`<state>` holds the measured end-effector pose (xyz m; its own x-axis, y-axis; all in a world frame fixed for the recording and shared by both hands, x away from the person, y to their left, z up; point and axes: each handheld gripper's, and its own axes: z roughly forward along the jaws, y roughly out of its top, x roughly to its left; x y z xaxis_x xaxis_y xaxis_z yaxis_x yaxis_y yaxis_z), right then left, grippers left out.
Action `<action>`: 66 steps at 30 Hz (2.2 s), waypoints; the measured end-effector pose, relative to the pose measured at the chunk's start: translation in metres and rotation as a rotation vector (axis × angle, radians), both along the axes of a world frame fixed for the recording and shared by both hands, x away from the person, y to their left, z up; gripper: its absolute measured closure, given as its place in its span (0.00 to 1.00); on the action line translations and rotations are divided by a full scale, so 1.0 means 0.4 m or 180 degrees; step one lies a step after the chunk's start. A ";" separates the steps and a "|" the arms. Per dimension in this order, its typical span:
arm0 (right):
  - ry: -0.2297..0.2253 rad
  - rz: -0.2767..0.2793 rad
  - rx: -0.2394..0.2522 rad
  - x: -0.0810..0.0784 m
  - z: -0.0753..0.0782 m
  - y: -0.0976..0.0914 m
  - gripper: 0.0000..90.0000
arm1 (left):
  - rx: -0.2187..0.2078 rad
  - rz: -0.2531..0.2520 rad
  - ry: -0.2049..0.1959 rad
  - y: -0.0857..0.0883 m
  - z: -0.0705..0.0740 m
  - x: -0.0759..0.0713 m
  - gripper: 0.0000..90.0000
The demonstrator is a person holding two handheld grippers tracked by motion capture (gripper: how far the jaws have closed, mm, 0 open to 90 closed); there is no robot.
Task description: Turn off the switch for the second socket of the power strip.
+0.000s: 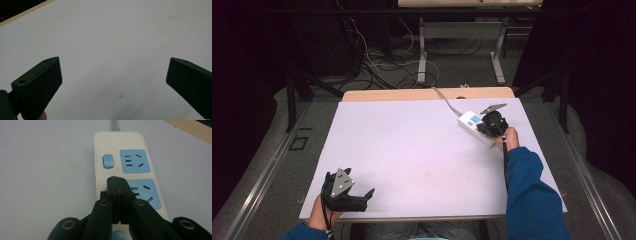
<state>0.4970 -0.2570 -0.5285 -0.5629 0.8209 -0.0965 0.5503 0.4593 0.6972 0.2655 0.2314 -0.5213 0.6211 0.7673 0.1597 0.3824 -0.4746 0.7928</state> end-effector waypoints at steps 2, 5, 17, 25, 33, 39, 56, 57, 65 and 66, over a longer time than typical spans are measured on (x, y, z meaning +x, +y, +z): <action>-0.0008 -0.0017 -0.0039 -0.002 0.000 0.003 1.00 | -0.0001 -0.0002 0.0002 0.000 0.000 0.000 0.00; -0.0007 -0.0032 -0.0020 -0.002 0.000 0.002 1.00 | -0.0002 -0.0006 0.0005 -0.001 -0.001 0.001 0.00; -0.0011 -0.0002 0.0013 -0.002 -0.002 -0.002 1.00 | 0.0004 -0.0008 0.0000 -0.002 -0.001 0.002 0.00; -0.0022 -0.0006 -0.0034 -0.002 -0.001 0.002 1.00 | 0.0007 -0.0014 0.0000 -0.002 -0.002 0.004 0.00; -0.0028 -0.0019 -0.0060 -0.003 -0.001 0.005 1.00 | 0.0004 -0.0011 -0.0003 -0.003 -0.002 0.003 0.00; -0.0021 -0.0013 -0.0041 -0.002 -0.002 0.003 1.00 | 0.0004 -0.0009 -0.0005 -0.003 -0.002 0.002 0.00; -0.0012 -0.0041 0.0027 -0.002 -0.005 -0.003 1.00 | 0.0048 0.0071 0.0011 0.001 -0.007 0.009 0.01; -0.0024 -0.0015 0.0051 -0.001 -0.006 -0.005 1.00 | 0.0063 0.0065 0.0021 0.002 -0.005 0.007 0.01; 0.0009 -0.0100 0.0041 -0.004 -0.005 0.003 1.00 | 0.0063 0.0027 -0.0001 0.002 -0.003 0.004 0.01; -0.0001 -0.0097 0.0038 -0.003 -0.005 0.002 1.00 | 0.0062 0.0031 -0.0003 0.002 -0.003 0.005 0.01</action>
